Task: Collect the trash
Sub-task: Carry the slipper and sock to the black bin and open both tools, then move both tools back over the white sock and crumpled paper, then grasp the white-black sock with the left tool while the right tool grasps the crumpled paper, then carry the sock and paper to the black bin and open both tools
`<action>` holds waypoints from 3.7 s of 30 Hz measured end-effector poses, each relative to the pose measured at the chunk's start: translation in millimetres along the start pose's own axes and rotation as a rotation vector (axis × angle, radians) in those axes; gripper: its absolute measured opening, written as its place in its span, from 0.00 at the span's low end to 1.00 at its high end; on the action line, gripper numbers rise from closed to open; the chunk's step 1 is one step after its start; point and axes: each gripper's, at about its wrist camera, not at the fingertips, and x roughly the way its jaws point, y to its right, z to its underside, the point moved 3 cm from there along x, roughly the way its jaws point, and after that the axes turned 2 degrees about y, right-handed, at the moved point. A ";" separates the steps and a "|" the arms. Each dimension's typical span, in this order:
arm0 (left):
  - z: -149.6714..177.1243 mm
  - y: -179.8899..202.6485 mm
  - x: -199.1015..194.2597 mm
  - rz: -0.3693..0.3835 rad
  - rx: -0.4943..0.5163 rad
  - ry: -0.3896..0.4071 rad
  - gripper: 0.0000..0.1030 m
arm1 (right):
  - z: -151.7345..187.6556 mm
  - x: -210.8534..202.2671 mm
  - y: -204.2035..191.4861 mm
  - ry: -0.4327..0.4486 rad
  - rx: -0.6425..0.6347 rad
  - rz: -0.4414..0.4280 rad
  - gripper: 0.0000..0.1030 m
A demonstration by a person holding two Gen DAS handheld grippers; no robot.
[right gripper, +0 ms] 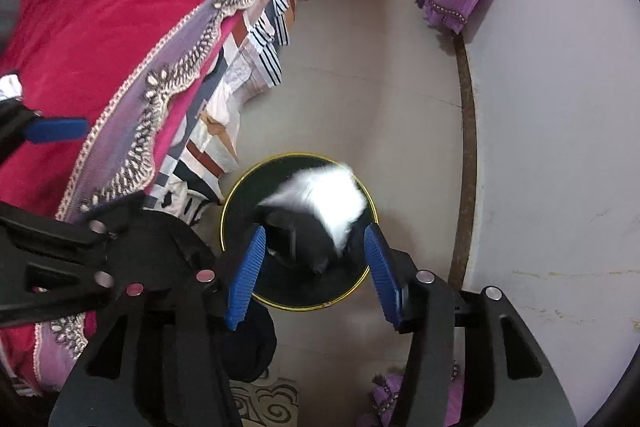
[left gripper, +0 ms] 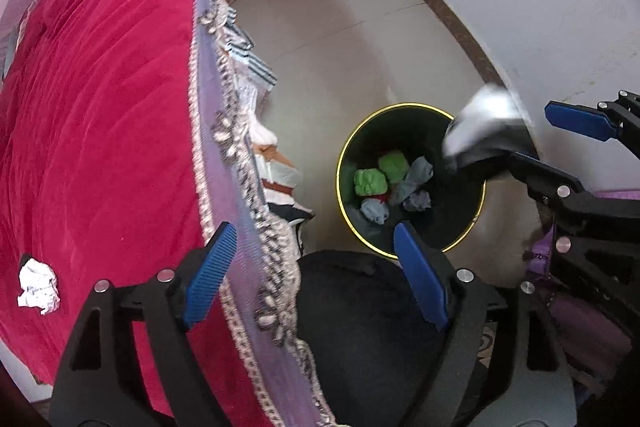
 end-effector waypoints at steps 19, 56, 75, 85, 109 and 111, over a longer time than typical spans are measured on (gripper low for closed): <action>54.8 -108.6 -33.0 -0.004 -0.207 0.025 0.77 | -26.3 -26.9 -95.1 0.072 -0.003 -0.010 0.81; 187.8 -345.6 -45.6 -0.125 -0.497 0.063 0.80 | -126.6 -34.1 -368.0 0.142 -0.179 -0.089 0.88; 186.6 -420.6 -17.9 -0.130 -0.400 0.075 0.88 | -134.0 -12.4 -440.9 0.112 -0.235 -0.079 0.88; 161.8 -435.0 12.6 -0.193 -0.322 0.063 0.94 | -137.8 7.6 -458.7 0.087 -0.267 -0.057 0.88; 149.4 -450.6 51.8 -0.110 -0.322 0.049 0.38 | -210.7 58.8 -497.2 0.152 -0.445 -0.124 0.33; 148.6 -450.6 51.9 -0.114 -0.324 0.047 0.38 | -213.3 52.7 -499.5 0.166 -0.479 -0.140 0.30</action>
